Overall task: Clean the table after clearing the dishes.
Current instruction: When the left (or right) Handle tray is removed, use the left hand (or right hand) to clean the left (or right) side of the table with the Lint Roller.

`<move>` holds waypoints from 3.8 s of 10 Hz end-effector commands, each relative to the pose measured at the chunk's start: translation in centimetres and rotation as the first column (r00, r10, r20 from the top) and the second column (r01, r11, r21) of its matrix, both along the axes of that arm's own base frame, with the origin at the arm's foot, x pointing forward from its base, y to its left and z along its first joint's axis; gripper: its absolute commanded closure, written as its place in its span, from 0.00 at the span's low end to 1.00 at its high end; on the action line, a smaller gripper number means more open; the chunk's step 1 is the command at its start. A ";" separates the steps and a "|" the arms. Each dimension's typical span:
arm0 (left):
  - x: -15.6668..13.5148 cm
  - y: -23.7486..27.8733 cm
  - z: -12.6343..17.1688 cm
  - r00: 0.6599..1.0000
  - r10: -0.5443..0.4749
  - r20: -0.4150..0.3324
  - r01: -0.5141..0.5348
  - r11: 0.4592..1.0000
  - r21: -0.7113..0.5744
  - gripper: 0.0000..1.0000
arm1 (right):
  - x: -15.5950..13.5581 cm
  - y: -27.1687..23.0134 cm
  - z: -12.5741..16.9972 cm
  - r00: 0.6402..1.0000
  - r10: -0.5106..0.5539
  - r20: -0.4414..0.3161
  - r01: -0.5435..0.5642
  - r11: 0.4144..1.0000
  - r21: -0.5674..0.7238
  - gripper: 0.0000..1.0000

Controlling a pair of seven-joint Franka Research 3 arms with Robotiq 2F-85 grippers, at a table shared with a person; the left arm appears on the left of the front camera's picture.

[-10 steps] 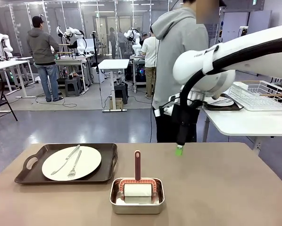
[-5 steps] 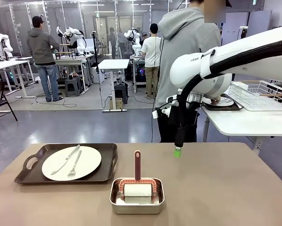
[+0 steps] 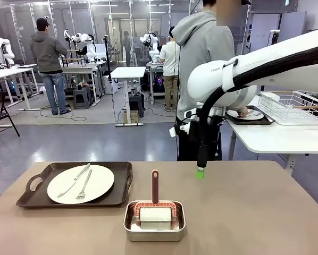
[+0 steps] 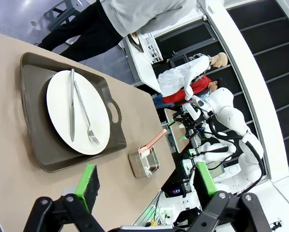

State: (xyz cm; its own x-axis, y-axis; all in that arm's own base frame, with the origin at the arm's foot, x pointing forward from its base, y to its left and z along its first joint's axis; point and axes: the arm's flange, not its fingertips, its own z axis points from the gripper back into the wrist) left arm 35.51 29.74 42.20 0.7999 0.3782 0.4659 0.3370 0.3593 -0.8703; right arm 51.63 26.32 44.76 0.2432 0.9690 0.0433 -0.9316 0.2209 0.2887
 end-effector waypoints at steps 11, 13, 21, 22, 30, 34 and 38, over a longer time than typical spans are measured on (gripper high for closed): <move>-0.4 0.1 0.1 1.000 -0.003 0.001 0.003 1.000 -0.003 0.00 | 1.6 14.5 -2.2 0.974 0.213 0.077 -0.201 0.969 -0.145 0.00; -0.4 0.1 0.1 1.000 -0.003 0.001 0.003 1.000 -0.003 0.00 | 1.2 15.7 -2.2 0.969 0.237 0.069 -0.225 0.963 -0.147 0.00; -0.4 0.1 0.1 1.000 -0.003 0.001 0.003 1.000 -0.003 0.00 | 0.6 17.3 -3.3 0.966 0.254 0.035 -0.247 0.958 -0.148 0.00; -0.4 0.1 0.1 1.000 -0.003 0.001 0.003 1.000 -0.003 0.00 | 0.3 17.2 -3.2 0.969 0.241 0.047 -0.232 0.962 -0.141 0.00; -0.4 0.1 0.1 1.000 -0.003 0.001 0.003 1.000 -0.003 0.00 | 0.0 16.7 -3.5 0.975 0.217 0.045 -0.211 0.971 -0.113 0.57; -0.4 0.1 0.1 1.000 -0.003 0.001 0.003 1.000 -0.003 0.00 | -0.1 16.6 -3.1 0.978 0.203 0.043 -0.197 0.975 -0.106 0.96; -0.4 0.1 0.1 1.000 -0.003 0.001 0.003 1.000 -0.003 0.00 | -0.7 16.4 -1.8 0.978 0.202 0.059 -0.195 0.975 -0.110 0.96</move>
